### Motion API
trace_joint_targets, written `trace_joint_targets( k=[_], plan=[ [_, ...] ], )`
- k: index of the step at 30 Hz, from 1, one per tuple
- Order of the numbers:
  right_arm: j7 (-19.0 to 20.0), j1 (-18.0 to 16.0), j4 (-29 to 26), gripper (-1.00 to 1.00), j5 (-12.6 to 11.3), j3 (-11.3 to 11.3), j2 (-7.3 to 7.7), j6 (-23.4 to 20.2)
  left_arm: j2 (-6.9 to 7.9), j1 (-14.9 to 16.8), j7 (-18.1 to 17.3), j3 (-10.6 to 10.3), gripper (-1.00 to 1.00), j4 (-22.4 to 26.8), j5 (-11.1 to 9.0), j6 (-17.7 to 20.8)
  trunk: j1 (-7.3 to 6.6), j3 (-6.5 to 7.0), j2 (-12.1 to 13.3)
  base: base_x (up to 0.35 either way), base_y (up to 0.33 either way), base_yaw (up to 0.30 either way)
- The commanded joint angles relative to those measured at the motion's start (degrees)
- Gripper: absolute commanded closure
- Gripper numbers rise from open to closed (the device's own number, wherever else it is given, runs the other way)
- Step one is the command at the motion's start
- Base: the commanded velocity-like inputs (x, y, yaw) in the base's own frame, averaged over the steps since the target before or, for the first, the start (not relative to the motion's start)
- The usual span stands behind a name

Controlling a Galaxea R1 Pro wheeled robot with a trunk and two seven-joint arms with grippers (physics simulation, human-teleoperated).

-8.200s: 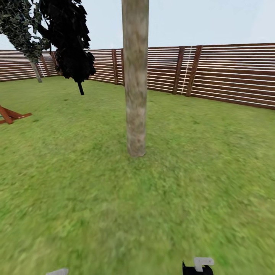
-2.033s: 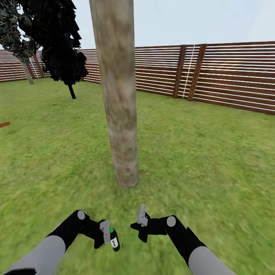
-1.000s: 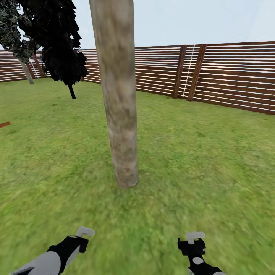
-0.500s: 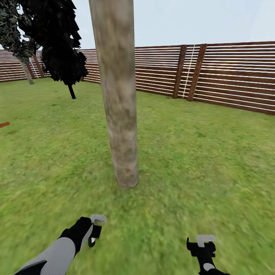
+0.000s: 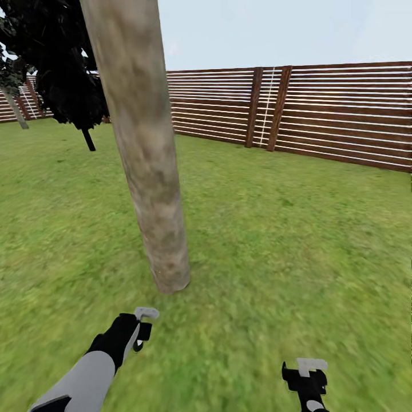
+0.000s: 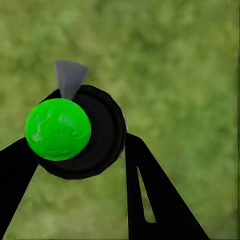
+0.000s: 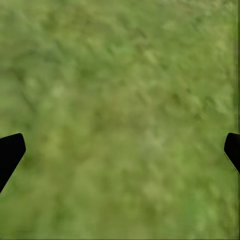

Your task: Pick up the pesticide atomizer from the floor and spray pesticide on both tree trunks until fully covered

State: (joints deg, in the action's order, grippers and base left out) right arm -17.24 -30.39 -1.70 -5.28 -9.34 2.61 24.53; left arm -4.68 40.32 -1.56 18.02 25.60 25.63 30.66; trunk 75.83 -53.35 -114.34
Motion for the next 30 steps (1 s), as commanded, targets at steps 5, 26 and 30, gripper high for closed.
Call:
trace_joint_targets(
  k=[5, 26, 30],
  plan=[
    [-0.07, -0.02, 0.03, -1.00, -0.53, -0.50, 0.07, 0.17, -0.36, 0.11, -0.11, 0.21, 1.00, 0.20, 0.22, 0.45, 0.02, -0.05, -0.02, 0.249, -0.020, -0.027],
    [0.01, 0.50, -0.01, -1.00, -0.52, -0.50, 0.11, 0.17, -2.71, 8.57, -0.37, -0.10, 1.00, 0.27, 0.13, 9.08, 0.02, -0.05, -0.02, 0.003, 0.000, 0.028],
    [0.01, 0.50, -0.05, -1.00, -0.60, -0.50, 0.11, 0.17, 2.59, 8.40, -3.87, -0.12, 1.00, 0.03, 0.19, 13.30, 0.02, -0.05, -0.02, 0.000, 0.000, 0.077]
  ],
)
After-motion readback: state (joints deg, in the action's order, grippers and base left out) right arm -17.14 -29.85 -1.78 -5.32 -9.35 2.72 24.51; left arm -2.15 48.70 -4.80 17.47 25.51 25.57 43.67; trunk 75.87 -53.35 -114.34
